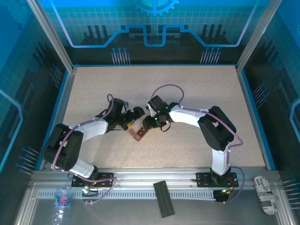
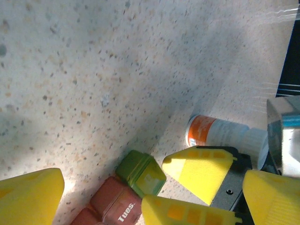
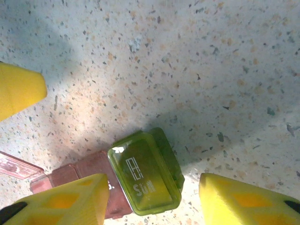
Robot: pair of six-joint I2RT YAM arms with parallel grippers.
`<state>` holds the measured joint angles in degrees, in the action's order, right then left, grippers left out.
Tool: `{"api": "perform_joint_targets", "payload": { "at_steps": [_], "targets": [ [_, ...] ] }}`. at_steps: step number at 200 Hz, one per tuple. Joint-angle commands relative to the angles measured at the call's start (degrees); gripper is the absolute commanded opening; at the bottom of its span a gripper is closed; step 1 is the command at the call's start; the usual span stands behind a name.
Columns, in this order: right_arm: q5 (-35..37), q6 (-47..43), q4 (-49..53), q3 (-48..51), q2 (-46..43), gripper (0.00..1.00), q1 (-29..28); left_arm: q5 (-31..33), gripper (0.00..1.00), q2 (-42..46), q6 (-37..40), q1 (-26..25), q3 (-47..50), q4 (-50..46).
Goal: Sort the pills into containers
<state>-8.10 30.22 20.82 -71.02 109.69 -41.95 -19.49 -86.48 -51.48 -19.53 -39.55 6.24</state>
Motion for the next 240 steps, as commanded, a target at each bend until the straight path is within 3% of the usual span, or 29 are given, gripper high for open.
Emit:
{"api": "perform_joint_targets", "payload": {
  "at_steps": [1,54,96,146,165,202,240],
  "targets": [
    [-1.28,-0.11,0.0,-1.15,-1.61,0.58,0.6,-1.5,0.99,1.09,3.21,2.06,-1.76,-2.84],
    [-1.93,-0.68,0.96,1.38,-10.04,0.63,0.25,0.4,0.99,12.04,5.51,4.65,1.39,-11.1],
    [0.49,-0.73,3.23,2.47,-16.8,0.67,0.74,0.16,0.99,23.57,1.64,4.34,6.89,-16.76],
    [3.33,-3.09,8.29,1.62,-21.36,0.74,4.4,4.08,0.99,32.68,-3.12,-3.23,12.34,-20.74],
    [6.58,-3.12,9.31,2.74,-23.5,1.0,6.14,6.51,0.99,33.57,-5.95,-7.34,14.67,-19.21],
    [12.1,1.84,8.83,7.47,-29.15,1.0,11.49,8.89,0.99,30.64,-9.4,-12.71,17.32,-13.28],
    [7.83,3.92,9.46,12.21,-32.48,1.0,19.53,8.79,0.99,23.85,-9.53,-14.4,16.31,-7.85]
  ]
}}
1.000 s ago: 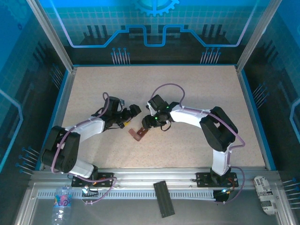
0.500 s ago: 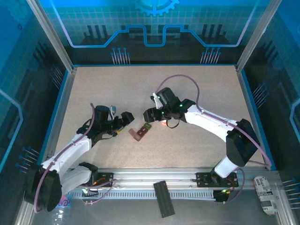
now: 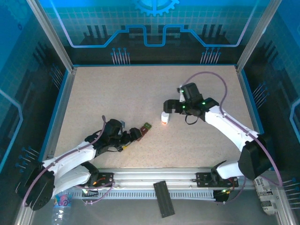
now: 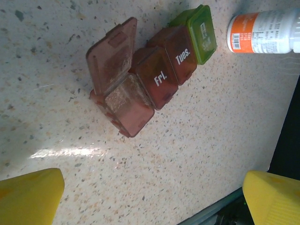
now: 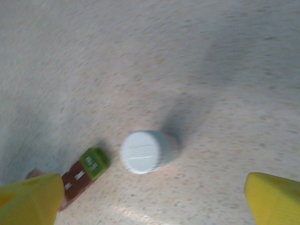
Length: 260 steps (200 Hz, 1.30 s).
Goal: Sort the pills into containers
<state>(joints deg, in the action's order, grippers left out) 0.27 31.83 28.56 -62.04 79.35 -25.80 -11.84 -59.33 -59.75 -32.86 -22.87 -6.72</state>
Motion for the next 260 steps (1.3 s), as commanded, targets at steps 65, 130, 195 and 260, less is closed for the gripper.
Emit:
{"api": "perform_joint_targets", "payload": {
  "at_steps": [65,130,195,260],
  "targets": [
    [-7.37,2.13,-6.69,17.14,-10.44,1.0,4.18,0.76,0.99,-11.93,-1.02,-1.92,-3.44,11.62],
    [-9.54,3.31,-7.2,21.65,-13.12,0.99,4.09,0.76,0.99,-20.14,-0.08,-1.91,-7.95,17.66],
    [-9.15,4.07,-5.64,24.51,-17.76,0.93,4.1,-0.62,0.99,-29.19,1.64,0.43,-14.21,21.22],
    [-9.46,4.64,-5.45,25.4,-18.75,0.9,4.14,-3.3,0.99,-36.88,3.6,4.67,-22.65,22.09]
  ]
}}
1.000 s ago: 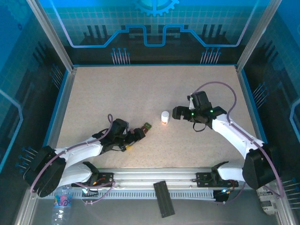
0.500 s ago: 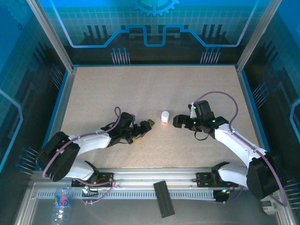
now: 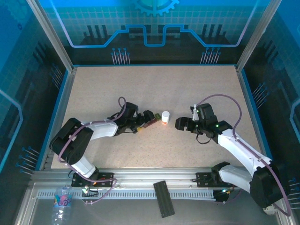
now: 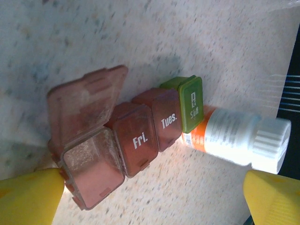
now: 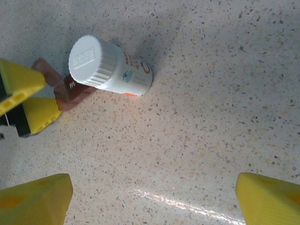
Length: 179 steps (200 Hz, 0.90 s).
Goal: Sort the pills into containers
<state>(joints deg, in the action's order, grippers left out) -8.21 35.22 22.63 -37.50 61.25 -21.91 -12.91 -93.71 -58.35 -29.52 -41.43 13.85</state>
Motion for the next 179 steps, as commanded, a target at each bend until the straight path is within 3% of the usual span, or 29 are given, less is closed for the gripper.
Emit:
{"api": "perform_joint_targets", "payload": {
  "at_steps": [1,34,72,179],
  "targets": [
    [-1.0,1.25,0.43,0.85,-0.63,0.9,0.22,-2.31,0.99,-2.69,2.28,1.4,-4.31,1.48],
    [-0.89,0.7,0.51,-0.18,0.37,0.89,0.23,-3.56,0.99,-3.94,4.8,3.6,-8.36,-1.84],
    [0.16,-2.39,2.5,-5.22,4.73,0.87,-0.21,-3.53,0.99,1.59,7.0,6.54,-5.2,-5.11],
    [10.58,-14.14,13.49,-32.84,30.78,0.82,-8.33,-0.77,0.99,23.59,9.48,9.27,5.59,-16.85]
  ]
}}
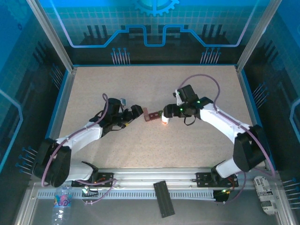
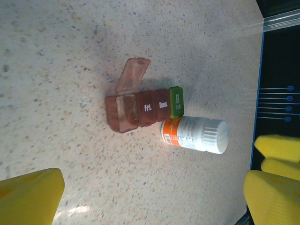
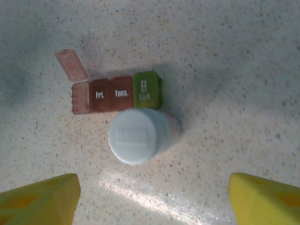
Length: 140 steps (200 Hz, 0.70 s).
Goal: Sort the pills into containers
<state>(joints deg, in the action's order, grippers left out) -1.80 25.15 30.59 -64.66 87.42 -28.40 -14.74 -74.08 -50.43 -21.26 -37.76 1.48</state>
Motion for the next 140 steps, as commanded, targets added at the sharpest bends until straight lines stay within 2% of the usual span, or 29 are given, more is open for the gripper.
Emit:
{"api": "perform_joint_targets", "payload": {
  "at_steps": [1,60,140],
  "targets": [
    [4.17,-4.15,5.62,-5.88,5.07,0.82,-1.88,1.09,0.99,4.13,1.57,1.07,2.0,-4.52],
    [9.85,-6.77,10.01,-13.46,14.82,0.81,-4.81,-0.01,0.99,8.38,1.0,2.6,4.9,-5.37],
    [7.56,-5.9,9.05,-15.43,19.84,0.69,-5.04,-1.08,0.99,7.99,0.52,2.89,5.85,-3.82]
  ]
}}
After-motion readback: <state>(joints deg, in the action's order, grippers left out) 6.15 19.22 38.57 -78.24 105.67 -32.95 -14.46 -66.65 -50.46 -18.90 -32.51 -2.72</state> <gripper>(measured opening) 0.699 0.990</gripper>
